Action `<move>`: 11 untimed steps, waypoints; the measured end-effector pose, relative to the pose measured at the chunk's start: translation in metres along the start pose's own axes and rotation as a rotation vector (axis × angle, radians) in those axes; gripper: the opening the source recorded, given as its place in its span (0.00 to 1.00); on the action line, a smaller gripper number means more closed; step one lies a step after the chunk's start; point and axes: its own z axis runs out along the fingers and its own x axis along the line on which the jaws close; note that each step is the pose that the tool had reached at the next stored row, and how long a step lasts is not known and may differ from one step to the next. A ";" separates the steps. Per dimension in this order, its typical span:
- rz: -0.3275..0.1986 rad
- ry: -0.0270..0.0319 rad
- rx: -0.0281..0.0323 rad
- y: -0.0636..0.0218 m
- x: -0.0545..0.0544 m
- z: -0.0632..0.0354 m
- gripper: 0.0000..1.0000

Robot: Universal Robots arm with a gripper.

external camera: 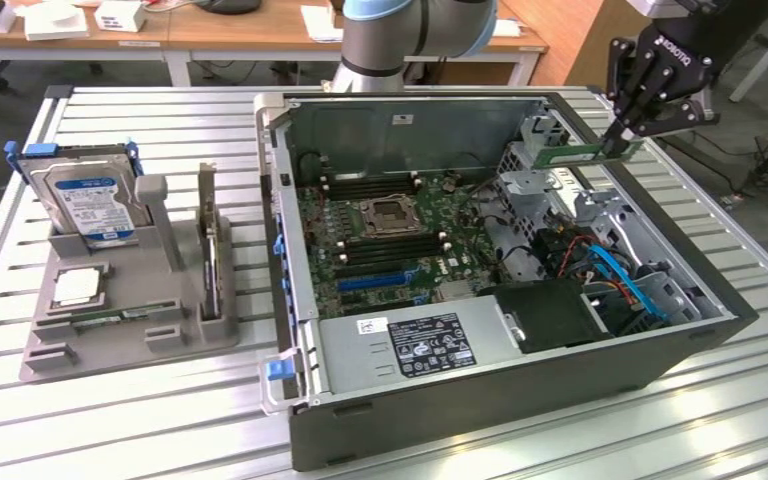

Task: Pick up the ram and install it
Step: 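Pick up the ram and move it above insertion slot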

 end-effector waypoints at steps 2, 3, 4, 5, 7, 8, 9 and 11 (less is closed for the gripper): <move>0.000 0.0002 0.0001 0.0052 0.000 0.0000 0.11; 0.001 0.0001 0.0000 0.0079 0.000 0.0000 0.11; 0.001 0.0001 0.0001 0.0105 0.000 0.0001 0.11; 0.001 0.0001 0.0001 0.0132 0.000 0.0001 0.11; 0.002 0.0000 0.0002 0.0184 -0.001 0.0003 0.11; 0.002 0.0000 0.0002 0.0211 -0.001 0.0003 0.11; 0.002 0.0000 0.0002 0.0241 -0.001 0.0004 0.11; 0.003 0.0000 0.0003 0.0296 -0.001 0.0004 0.11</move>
